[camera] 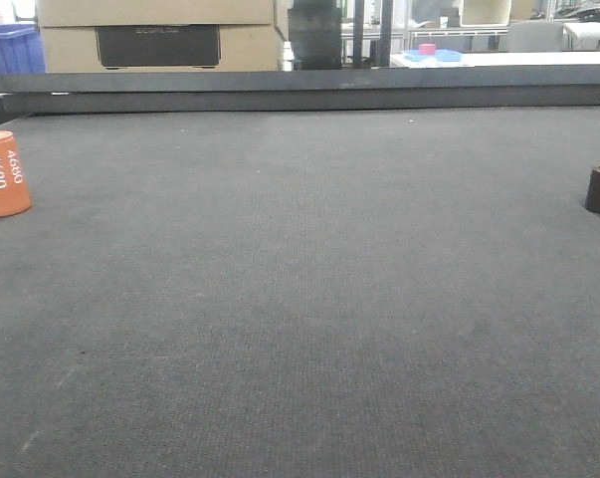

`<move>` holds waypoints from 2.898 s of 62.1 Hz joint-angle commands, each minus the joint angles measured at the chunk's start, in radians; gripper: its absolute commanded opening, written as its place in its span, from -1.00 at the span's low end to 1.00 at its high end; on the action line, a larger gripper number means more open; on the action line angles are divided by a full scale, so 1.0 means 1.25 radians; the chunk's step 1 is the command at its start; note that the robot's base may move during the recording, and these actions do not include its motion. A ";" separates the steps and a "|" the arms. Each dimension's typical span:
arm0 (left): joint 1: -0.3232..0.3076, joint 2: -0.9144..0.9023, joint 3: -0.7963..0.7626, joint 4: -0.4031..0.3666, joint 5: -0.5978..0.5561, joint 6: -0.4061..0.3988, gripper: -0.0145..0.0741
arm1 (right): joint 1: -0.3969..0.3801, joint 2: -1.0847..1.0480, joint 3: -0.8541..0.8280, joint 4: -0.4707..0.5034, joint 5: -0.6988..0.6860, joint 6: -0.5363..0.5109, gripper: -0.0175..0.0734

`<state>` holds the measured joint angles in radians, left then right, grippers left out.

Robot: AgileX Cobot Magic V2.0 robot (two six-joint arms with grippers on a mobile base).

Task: Place cylindrical capacitor in blue bin on shelf
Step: 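Move the right gripper above the dark brown capacitor, then lower the right gripper and close it around the brown capacitor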

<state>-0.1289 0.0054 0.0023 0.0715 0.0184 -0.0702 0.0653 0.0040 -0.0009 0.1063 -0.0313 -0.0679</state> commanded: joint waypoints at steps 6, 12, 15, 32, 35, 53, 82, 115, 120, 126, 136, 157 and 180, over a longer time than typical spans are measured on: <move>0.005 -0.004 -0.002 0.000 -0.015 -0.005 -0.92 | -0.003 -0.003 0.001 -0.006 -0.018 0.002 -0.98; 0.005 -0.004 -0.002 0.000 -0.015 -0.005 -0.92 | -0.003 -0.003 0.001 -0.006 -0.018 0.002 -0.98; 0.005 -0.004 -0.002 0.000 -0.015 -0.005 -0.92 | -0.003 -0.003 0.001 -0.006 -0.018 0.002 -0.98; 0.005 -0.004 -0.002 0.000 -0.015 -0.005 -0.92 | -0.003 -0.003 0.001 -0.006 -0.018 0.002 -0.98; 0.005 -0.004 -0.002 0.000 -0.015 -0.005 -0.92 | -0.003 -0.003 0.001 -0.006 -0.018 0.002 -0.98; 0.005 -0.004 -0.013 0.000 -0.027 -0.005 -0.92 | -0.001 -0.003 0.001 0.005 -0.115 0.002 -0.98; 0.005 0.267 -0.386 0.006 0.275 -0.005 -0.92 | -0.001 0.257 -0.322 0.008 0.202 0.002 -0.98; 0.005 0.764 -0.721 0.001 0.448 -0.009 -0.92 | -0.001 0.851 -0.748 0.008 0.570 0.002 -0.98; 0.005 0.808 -0.756 0.001 0.457 -0.009 -0.92 | -0.001 0.896 -0.777 0.008 0.558 0.002 -0.98; 0.005 0.880 -0.822 0.001 0.499 -0.009 -0.92 | -0.001 0.954 -0.824 0.008 0.574 0.002 -0.98; 0.005 1.002 -0.940 0.001 0.560 -0.009 -0.92 | -0.001 1.070 -0.911 0.008 0.640 0.002 -0.98; 0.005 1.171 -1.067 -0.016 0.621 -0.009 -0.92 | -0.020 1.310 -1.153 -0.005 0.754 0.002 -0.98; 0.005 1.174 -1.067 -0.018 0.621 -0.009 -0.92 | -0.037 1.524 -1.318 -0.041 0.811 0.002 0.09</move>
<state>-0.1273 1.4776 -1.3236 0.0577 0.7983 -0.0745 0.0254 1.8700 -1.6274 0.0648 0.9724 -0.0651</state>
